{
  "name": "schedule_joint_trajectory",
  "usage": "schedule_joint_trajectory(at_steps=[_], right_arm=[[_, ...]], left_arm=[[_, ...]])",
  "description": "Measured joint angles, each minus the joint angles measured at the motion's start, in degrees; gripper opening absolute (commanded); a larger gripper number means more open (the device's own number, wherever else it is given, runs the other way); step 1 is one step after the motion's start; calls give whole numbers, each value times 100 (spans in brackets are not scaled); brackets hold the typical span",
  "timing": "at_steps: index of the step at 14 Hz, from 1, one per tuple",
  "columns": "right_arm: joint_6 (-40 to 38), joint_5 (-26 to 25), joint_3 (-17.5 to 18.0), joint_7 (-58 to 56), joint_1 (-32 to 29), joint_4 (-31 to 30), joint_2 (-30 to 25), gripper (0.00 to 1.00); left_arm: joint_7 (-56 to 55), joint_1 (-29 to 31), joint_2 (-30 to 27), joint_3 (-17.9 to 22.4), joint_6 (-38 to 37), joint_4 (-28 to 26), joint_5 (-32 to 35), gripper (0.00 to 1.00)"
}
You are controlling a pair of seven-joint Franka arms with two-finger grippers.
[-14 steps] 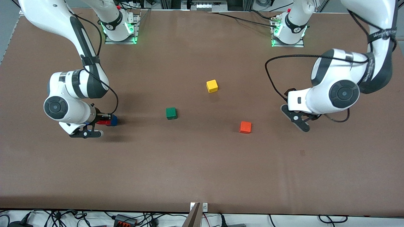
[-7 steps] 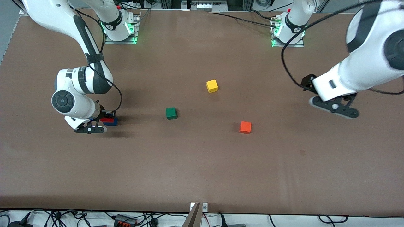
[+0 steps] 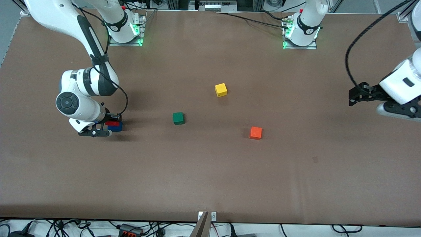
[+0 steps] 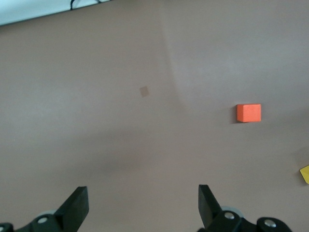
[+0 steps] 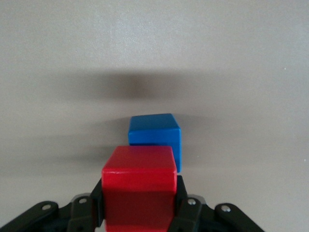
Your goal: Pass red block to right arm, stack on blue
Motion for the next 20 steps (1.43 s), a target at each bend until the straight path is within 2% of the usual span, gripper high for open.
schedule_joint_trajectory(at_steps=[3, 6, 20], right_arm=[[0, -3, -53, 0, -1, -40, -47, 0], [2, -4, -67, 0, -2, -60, -62, 0], [188, -5, -73, 12, -9, -94, -21, 0]], left_arm=[[-111, 29, -710, 103, 230, -1108, -87, 100], [-239, -60, -1144, 102, 421, -1749, -98, 100], [-593, -81, -1158, 62, 502, -1874, -103, 100]])
